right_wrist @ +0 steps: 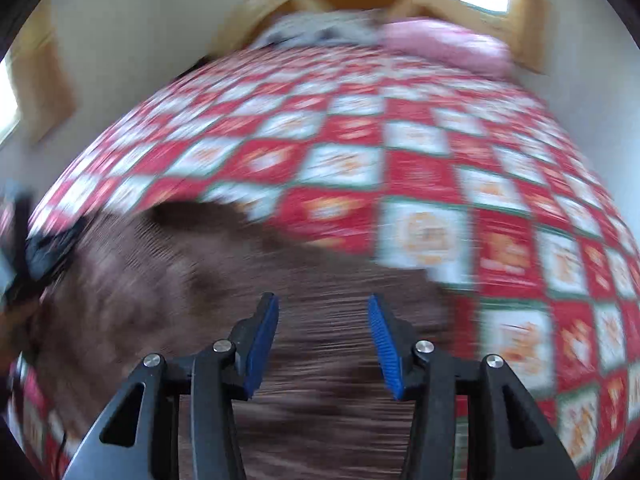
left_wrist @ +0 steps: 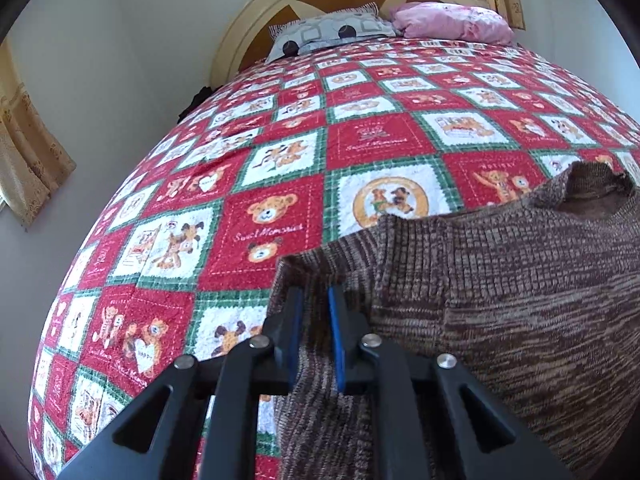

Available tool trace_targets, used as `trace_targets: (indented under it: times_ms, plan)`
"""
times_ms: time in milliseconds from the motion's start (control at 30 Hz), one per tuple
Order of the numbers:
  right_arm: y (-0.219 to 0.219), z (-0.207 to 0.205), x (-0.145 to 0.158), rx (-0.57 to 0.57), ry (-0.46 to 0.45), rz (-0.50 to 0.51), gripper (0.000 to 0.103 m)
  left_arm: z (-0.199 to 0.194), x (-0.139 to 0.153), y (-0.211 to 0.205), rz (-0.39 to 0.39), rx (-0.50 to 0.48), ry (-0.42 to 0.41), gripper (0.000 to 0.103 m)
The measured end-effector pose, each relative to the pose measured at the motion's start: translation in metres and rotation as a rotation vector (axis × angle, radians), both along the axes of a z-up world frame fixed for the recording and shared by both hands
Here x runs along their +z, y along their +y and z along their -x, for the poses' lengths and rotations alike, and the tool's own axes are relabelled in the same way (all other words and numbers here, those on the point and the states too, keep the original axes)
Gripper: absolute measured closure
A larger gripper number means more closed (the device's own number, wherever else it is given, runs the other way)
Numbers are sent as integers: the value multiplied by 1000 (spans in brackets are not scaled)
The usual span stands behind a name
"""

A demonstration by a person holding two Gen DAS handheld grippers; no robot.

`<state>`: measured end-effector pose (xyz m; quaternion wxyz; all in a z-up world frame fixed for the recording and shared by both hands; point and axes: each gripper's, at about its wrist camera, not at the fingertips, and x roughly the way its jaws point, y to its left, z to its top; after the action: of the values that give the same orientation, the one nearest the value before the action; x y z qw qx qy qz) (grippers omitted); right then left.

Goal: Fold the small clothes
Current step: 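Lift the hem with both tools and fold it toward the collar, then lay the folded hem on the sweater and open both tools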

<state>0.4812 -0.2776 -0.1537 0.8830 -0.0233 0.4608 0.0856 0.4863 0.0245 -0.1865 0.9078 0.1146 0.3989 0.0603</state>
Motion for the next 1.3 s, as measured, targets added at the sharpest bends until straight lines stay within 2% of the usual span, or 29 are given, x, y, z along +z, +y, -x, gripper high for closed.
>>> trace_targets:
  times_ms: [33,100,133,267,433,533,633,767,867,967,1067,1200,1300]
  plan:
    - [14,-6,-12,55,63,5,56,0,0,1,8,-4,0,87]
    - [21,-14,-28,49,97,57,56,0,1,6,36,4,-2,83]
    - [19,-18,-32,23,90,85,56,1,1,8,45,10,-4,80]
    - [-12,-42,-33,-158,64,78,56,1,0,13,79,23,-9,75]
    - [-13,-41,-29,-167,48,117,56,2,1,16,103,24,-15,74]
    - [-19,-30,-17,-201,-5,106,56,7,6,25,159,38,-14,73]
    - [-26,-10,-3,-199,-22,24,54,25,16,33,216,27,-13,71]
    - [-22,30,8,-135,-25,-3,54,62,27,24,201,-33,-17,40]
    - [-16,61,6,-89,-9,-15,54,89,23,12,179,-92,4,40]
    - [-14,82,-7,-79,26,-16,54,100,8,4,156,-94,52,40]
    - [-15,98,-20,-98,43,-3,54,107,6,4,150,-74,24,40]
    - [-17,119,-22,-108,24,-12,54,112,5,7,161,-61,22,38]
    - [-14,132,-24,-97,10,33,54,114,3,12,186,-46,22,34]
